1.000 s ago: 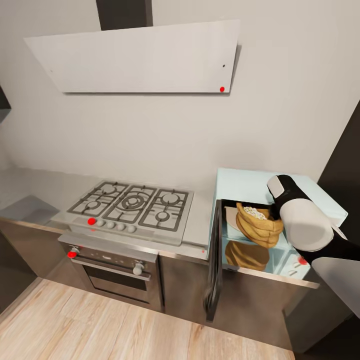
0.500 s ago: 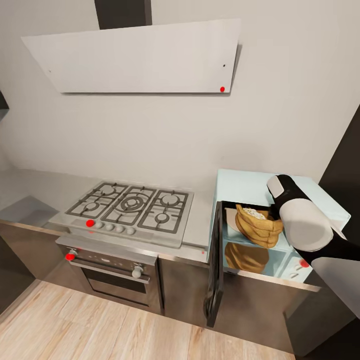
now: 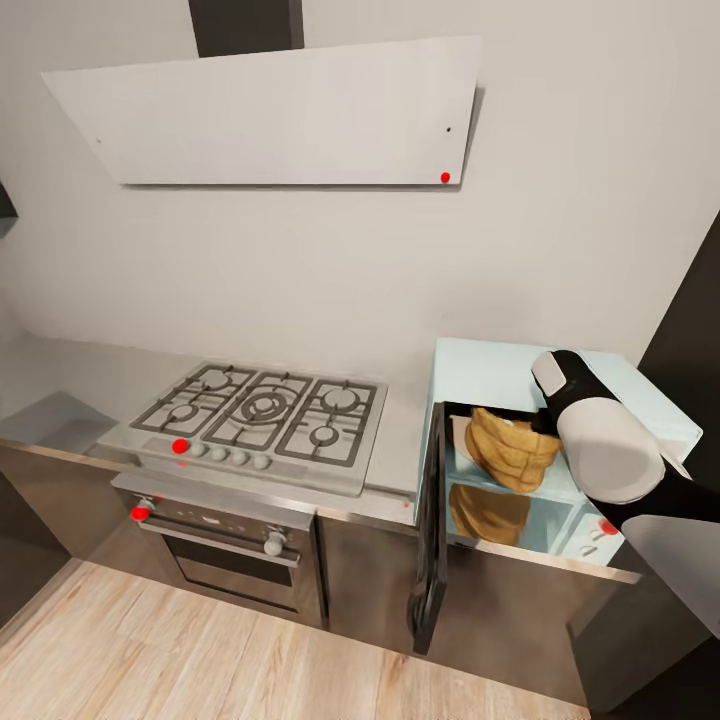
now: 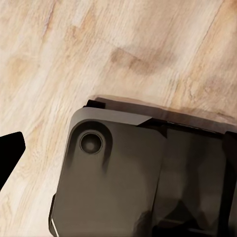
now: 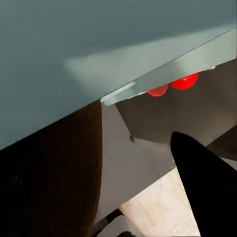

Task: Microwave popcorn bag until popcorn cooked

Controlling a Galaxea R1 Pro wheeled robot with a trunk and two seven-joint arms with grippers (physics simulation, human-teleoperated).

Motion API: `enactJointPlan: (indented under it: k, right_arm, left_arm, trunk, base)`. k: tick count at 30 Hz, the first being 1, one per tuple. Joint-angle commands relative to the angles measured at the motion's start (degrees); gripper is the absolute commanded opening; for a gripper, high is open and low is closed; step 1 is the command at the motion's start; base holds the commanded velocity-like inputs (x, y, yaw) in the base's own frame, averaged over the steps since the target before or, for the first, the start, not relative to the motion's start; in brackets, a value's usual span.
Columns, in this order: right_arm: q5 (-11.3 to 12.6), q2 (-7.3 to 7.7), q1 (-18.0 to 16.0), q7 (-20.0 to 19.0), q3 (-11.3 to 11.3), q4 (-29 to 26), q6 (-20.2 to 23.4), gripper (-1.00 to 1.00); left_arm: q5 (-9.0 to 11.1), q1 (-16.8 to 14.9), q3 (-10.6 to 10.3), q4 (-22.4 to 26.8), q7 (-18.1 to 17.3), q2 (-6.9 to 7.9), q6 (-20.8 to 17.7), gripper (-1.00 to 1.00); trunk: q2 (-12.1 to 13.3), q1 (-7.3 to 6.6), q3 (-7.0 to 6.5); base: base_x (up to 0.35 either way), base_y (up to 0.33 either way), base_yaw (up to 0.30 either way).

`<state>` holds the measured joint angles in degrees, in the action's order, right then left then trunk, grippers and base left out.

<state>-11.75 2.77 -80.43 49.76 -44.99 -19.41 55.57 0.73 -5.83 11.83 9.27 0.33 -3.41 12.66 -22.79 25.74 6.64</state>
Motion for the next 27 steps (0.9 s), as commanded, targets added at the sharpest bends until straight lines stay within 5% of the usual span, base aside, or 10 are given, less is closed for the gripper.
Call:
enactJointPlan:
  k: [1, 27]
  right_arm:
    - [0.0, -0.04, -0.1, -0.1, -0.4, 0.0, -0.2, 1.00]
    - [0.0, -0.08, 0.0, -0.5, -0.5, 0.1, 1.4, 1.00]
  left_arm:
    - [0.1, 0.0, 0.1, 0.0, 0.0, -0.02, 0.2, 1.00]
    - [0.1, 0.0, 0.1, 0.0, 0.0, -0.01, 0.2, 1.00]
  trunk:
    - [-0.1, 0.04, 0.12]
    - [-0.1, 0.04, 0.12]
  base:
    - [0.000, 0.000, 0.000]
    - [0.000, 0.000, 0.000]
